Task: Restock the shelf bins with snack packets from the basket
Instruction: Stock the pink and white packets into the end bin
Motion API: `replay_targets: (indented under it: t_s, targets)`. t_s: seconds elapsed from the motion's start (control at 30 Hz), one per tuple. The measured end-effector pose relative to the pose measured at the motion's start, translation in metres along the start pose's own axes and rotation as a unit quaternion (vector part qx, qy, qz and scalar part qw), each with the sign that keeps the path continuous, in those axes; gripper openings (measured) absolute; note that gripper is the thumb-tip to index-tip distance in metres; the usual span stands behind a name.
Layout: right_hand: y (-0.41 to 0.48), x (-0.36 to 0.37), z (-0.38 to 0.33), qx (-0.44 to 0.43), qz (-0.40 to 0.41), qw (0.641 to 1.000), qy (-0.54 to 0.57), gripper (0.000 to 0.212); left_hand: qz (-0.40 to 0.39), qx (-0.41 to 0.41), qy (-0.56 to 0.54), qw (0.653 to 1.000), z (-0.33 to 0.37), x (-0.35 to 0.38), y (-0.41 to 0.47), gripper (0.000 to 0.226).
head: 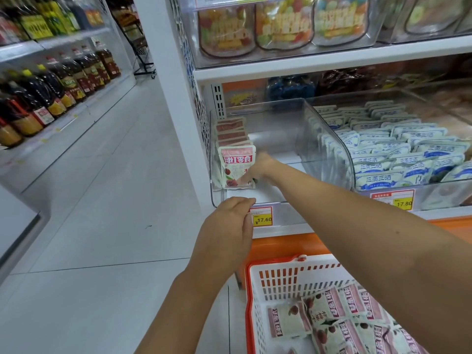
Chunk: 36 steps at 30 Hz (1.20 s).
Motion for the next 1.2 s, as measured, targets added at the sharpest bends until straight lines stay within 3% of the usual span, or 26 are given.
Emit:
replay_targets:
  t_s: [0.1, 0.23, 0.4, 0.47, 0.57, 0.6, 0.67, 0.73, 0.83, 0.93, 0.97, 1.1, 1.2]
  targets:
    - [-0.007, -0.006, 0.005, 0.021, 0.008, 0.999, -0.038, 0.060, 0.003, 0.002, 0.005, 1.000, 0.000, -0.001, 0.001, 0.043]
    - [-0.009, -0.007, -0.002, 0.008, 0.008, 0.998, -0.065, 0.058, 0.019, 0.018, 0.012, 1.000, 0.003, -0.005, 0.001, 0.041]
    - [-0.027, -0.023, -0.003, -0.015, 0.041, 0.999, 0.021, 0.048, 0.030, 0.029, 0.004, 0.999, 0.003, -0.006, 0.000, 0.041]
    - [-0.048, -0.043, -0.002, -0.059, 0.105, 0.992, 0.029, 0.049, 0.057, 0.044, -0.003, 0.997, 0.006, -0.008, -0.006, 0.039]
    - [-0.102, -0.065, 0.002, -0.183, 0.187, 0.964, 0.037, 0.024, 0.132, 0.130, -0.035, 0.982, 0.025, -0.013, -0.028, 0.037]
    - [-0.120, -0.067, 0.009, -0.221, 0.196, 0.955, 0.039, 0.025, 0.139, 0.146, -0.038, 0.979, 0.029, -0.010, -0.036, 0.038]
    - [-0.150, -0.060, 0.033, -0.253, 0.182, 0.950, 0.015, 0.034, 0.084, 0.135, -0.045, 0.986, 0.030, 0.009, -0.047, 0.036]
    - [-0.166, -0.040, 0.069, -0.247, 0.139, 0.959, -0.030, 0.038, -0.020, 0.089, -0.019, 0.996, 0.022, 0.041, -0.057, 0.029]
    - [-0.157, 0.006, 0.150, -0.161, 0.043, 0.975, -0.146, 0.036, -0.181, 0.024, 0.050, 0.982, 0.002, 0.098, -0.076, 0.030]
    - [-0.139, 0.051, 0.249, -0.035, -0.035, 0.969, -0.243, 0.013, -0.305, -0.011, 0.053, 0.951, -0.022, 0.142, -0.099, 0.036]
    - [-0.136, 0.062, 0.277, -0.003, -0.047, 0.965, -0.259, 0.022, -0.337, -0.019, 0.056, 0.939, -0.029, 0.154, -0.106, 0.038]
    - [-0.131, 0.105, 0.340, 0.019, -0.126, 0.943, -0.307, 0.070, -0.385, -0.043, 0.079, 0.919, -0.045, 0.168, -0.111, 0.048]
    - [-0.120, 0.118, 0.365, 0.029, -0.121, 0.931, -0.343, 0.074, -0.383, -0.051, 0.067, 0.920, -0.040, 0.164, -0.105, 0.045]
Point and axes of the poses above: each hand's wrist, its own y-axis towards the middle knuckle, its own x-axis out of the palm, z = x × y, the point moved 8 cm from there along y, towards the middle knuckle, and after that the axes turned 1 degree about -z, right-handed, at the moved point
